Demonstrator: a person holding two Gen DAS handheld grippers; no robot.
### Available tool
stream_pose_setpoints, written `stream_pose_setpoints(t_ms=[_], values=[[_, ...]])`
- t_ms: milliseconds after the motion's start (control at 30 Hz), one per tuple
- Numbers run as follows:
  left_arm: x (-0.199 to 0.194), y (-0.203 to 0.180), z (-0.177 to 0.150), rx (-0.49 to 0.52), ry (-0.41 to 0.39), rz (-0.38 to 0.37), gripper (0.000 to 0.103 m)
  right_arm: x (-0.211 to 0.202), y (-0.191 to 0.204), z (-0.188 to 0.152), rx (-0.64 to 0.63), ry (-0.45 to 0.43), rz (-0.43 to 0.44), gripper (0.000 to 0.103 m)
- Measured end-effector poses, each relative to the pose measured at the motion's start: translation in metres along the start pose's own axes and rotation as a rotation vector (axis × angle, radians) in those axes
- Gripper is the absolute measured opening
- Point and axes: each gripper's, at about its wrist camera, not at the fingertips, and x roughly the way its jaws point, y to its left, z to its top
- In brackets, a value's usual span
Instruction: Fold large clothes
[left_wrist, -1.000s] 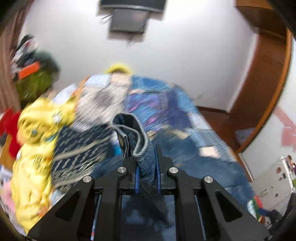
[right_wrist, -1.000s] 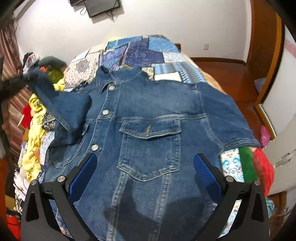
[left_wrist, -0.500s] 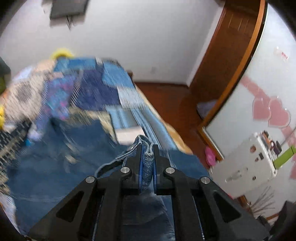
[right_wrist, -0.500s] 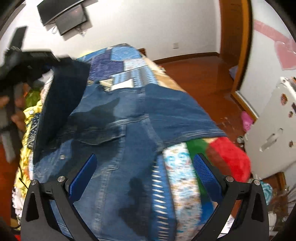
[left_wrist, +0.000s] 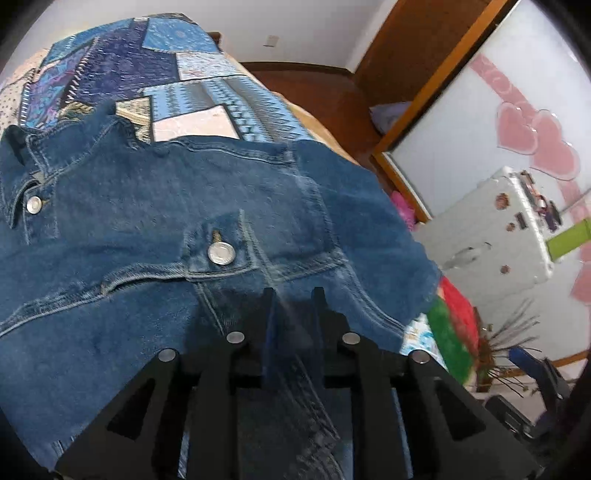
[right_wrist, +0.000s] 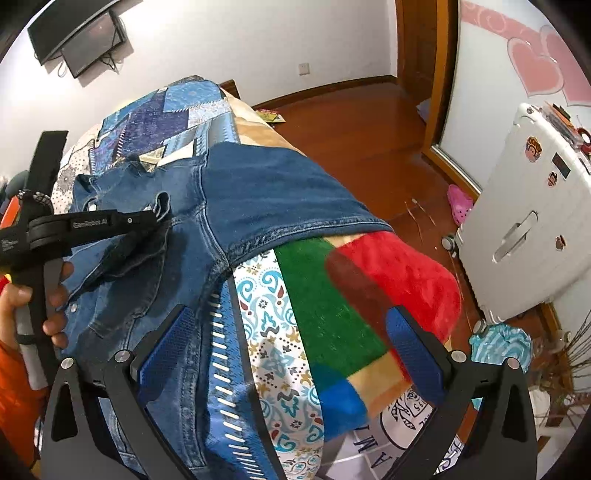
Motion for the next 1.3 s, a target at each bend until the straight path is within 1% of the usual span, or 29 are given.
stream_pose_setpoints(t_ms=[33,67,133,200,300,433,533,600,633,733,800,900,967,1033,1067,1133,1200,1267,1300], values=[[-0.004,-0.003,-0.002,0.007,-0.002,0.003,0.022,0.001,0.001,0.0,-0.004,0.0,-0.002,0.103],[-0.009,-0.005,-0.003,0.014,-0.007,0.011,0.034,0.001,0.002,0.002,-0.01,-0.002,-0.005,0.103],[-0.023,-0.006,-0.003,0.032,-0.03,0.031,0.049,0.0,0.001,0.003,-0.021,-0.007,-0.007,0.103],[-0.044,-0.008,-0.006,0.055,-0.079,0.045,0.052,-0.001,0.001,0.006,-0.027,-0.013,-0.001,0.103],[-0.071,-0.003,-0.007,0.073,-0.125,0.071,0.054,-0.002,0.0,0.015,-0.022,-0.025,0.031,0.103],[-0.105,0.018,-0.012,0.069,-0.204,0.14,0.064,-0.003,-0.001,0.029,-0.019,-0.049,0.05,0.103],[-0.132,0.043,-0.023,0.065,-0.27,0.234,0.067,0.002,-0.005,0.041,-0.003,-0.05,0.065,0.103],[-0.142,0.061,-0.033,0.053,-0.287,0.284,0.069,0.01,-0.008,0.048,0.008,-0.041,0.073,0.103],[-0.146,0.068,-0.037,0.045,-0.291,0.3,0.07,0.015,-0.011,0.051,0.014,-0.031,0.073,0.103],[-0.159,0.1,-0.058,0.0,-0.294,0.382,0.071,0.034,-0.019,0.056,0.036,0.009,0.08,0.103],[-0.165,0.116,-0.072,-0.032,-0.29,0.409,0.071,0.05,-0.029,0.058,0.078,0.044,0.098,0.103],[-0.171,0.14,-0.093,-0.098,-0.282,0.421,0.071,0.075,-0.048,0.062,0.189,0.105,0.137,0.103],[-0.174,0.155,-0.106,-0.148,-0.271,0.419,0.071,0.092,-0.061,0.064,0.268,0.145,0.167,0.099],[-0.176,0.169,-0.118,-0.19,-0.268,0.425,0.071,0.104,-0.068,0.065,0.319,0.18,0.192,0.089],[-0.178,0.172,-0.124,-0.205,-0.27,0.427,0.071,0.113,-0.074,0.064,0.358,0.21,0.223,0.089],[-0.181,0.181,-0.134,-0.243,-0.271,0.423,0.071,0.123,-0.078,0.061,0.414,0.24,0.263,0.087],[-0.183,0.189,-0.143,-0.283,-0.273,0.408,0.071,0.128,-0.081,0.06,0.442,0.244,0.279,0.086],[-0.183,0.197,-0.149,-0.325,-0.276,0.398,0.071,0.132,-0.084,0.062,0.459,0.233,0.285,0.079],[-0.182,0.2,-0.153,-0.348,-0.277,0.391,0.071,0.135,-0.086,0.064,0.462,0.229,0.28,0.072]])
